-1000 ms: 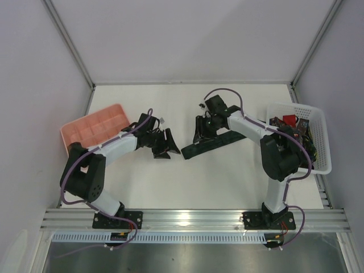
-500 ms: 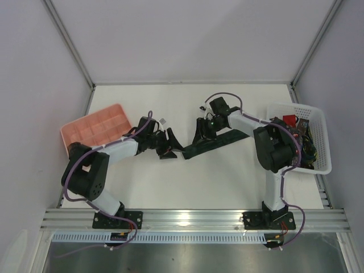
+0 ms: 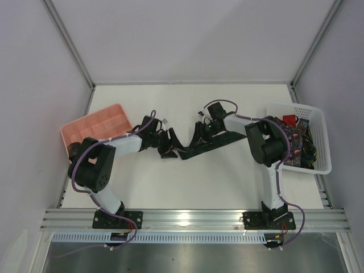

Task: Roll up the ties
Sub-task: Roll the tie

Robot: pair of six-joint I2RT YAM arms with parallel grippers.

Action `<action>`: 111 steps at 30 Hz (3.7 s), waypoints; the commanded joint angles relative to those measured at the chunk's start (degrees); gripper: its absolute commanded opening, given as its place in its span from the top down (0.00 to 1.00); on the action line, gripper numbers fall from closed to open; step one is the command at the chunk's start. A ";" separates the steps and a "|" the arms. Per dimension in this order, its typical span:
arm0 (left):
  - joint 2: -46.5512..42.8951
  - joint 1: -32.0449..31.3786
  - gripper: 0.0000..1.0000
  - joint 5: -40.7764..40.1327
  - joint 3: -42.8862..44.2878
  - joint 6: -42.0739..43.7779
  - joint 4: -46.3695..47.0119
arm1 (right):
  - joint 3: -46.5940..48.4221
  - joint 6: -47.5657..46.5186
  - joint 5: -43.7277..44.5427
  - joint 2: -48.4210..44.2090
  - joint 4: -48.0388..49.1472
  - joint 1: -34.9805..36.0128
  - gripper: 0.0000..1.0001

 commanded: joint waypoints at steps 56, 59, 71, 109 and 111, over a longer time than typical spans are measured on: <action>19.79 -2.46 0.77 -9.58 30.62 18.32 -26.66 | -17.66 46.41 51.33 -12.61 5.40 21.35 1.00; 18.92 -3.34 0.77 -9.50 29.13 17.35 -25.70 | -18.19 49.31 50.10 -12.70 8.03 21.97 1.00; 16.02 0.16 0.62 -15.11 27.98 17.34 -26.57 | -20.73 43.96 49.30 -19.00 3.94 21.09 1.00; -16.94 6.94 0.25 -12.84 0.93 7.95 -26.57 | 4.31 5.19 38.15 -4.34 -8.48 12.74 1.00; -17.73 7.20 0.20 -11.26 -0.75 7.15 -24.56 | 4.49 5.63 38.41 -5.66 -9.36 11.95 1.00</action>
